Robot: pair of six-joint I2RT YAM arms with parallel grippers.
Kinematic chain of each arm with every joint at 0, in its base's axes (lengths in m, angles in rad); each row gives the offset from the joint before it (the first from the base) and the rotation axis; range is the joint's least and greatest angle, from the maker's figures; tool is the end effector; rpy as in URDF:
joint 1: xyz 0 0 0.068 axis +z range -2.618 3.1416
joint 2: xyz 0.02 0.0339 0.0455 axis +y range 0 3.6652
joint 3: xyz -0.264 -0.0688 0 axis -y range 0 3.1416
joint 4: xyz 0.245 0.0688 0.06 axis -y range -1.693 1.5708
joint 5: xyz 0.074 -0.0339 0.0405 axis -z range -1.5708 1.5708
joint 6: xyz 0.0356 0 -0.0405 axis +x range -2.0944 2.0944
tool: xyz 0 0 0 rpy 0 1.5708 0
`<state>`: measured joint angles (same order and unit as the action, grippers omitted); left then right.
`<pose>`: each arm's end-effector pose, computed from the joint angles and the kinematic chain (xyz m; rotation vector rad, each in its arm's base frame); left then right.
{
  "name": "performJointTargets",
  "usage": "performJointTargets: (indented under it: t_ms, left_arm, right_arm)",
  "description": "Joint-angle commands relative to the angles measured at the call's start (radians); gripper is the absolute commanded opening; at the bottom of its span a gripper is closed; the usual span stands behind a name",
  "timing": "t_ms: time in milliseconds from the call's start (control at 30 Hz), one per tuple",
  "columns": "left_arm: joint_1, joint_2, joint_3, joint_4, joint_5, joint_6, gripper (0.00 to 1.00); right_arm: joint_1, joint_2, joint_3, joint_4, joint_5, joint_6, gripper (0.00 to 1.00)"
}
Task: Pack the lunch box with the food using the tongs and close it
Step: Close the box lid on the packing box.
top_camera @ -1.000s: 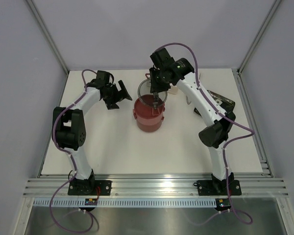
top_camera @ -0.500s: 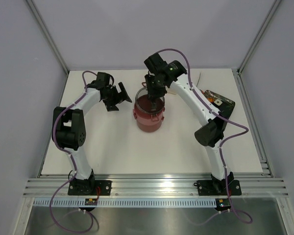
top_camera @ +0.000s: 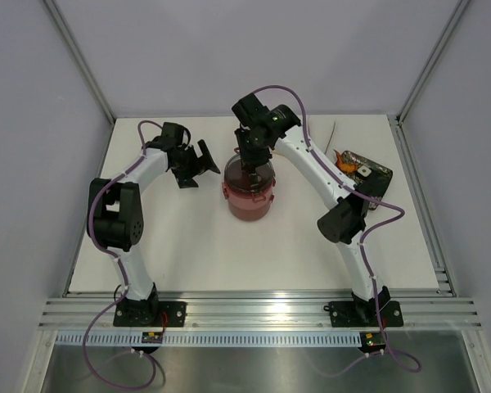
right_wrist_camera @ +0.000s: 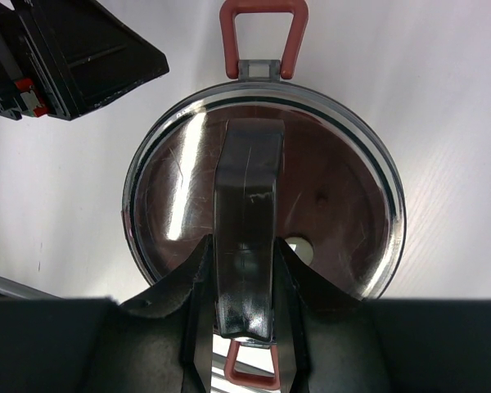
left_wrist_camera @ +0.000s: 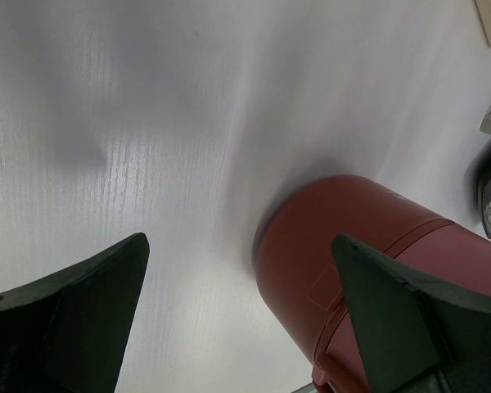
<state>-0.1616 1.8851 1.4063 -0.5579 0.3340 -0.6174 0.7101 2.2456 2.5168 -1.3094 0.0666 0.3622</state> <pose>0.3944 -0.0761 0.2123 -0.4865 2.6464 -0.6984 0.3508 0.2984 0.3487 -0.4325 2.5998 0.2918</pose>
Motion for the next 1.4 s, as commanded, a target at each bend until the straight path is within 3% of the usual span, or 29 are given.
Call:
performJointTargets:
  t_ms: [0,267,467,833,1100,1367]
  left_arm:
    - [0.005,-0.017,-0.001,0.018,0.023,0.013,0.99]
    - [0.005,-0.014,-0.003,0.016,0.022,0.013,0.99]
    - [0.005,-0.014,-0.004,0.013,0.019,0.016,0.99]
    - [0.005,-0.023,-0.007,0.012,0.017,0.015,0.99]
    - [0.005,-0.027,-0.010,0.013,0.020,0.013,0.99]
    - [0.005,-0.041,-0.027,0.024,0.023,0.008,0.99]
  right_arm:
    - [0.022,-0.015,-0.022,-0.036,0.030,-0.002,0.00]
    - [0.061,-0.093,-0.156,0.044,0.065,0.001,0.00]
    - [0.068,-0.221,-0.406,0.223,0.055,0.023,0.00]
    - [0.068,-0.239,-0.478,0.262,0.053,0.030,0.00]
    - [0.068,-0.287,-0.683,0.410,0.067,0.052,0.00]
    - [0.068,-0.336,-0.740,0.447,0.053,0.083,0.00]
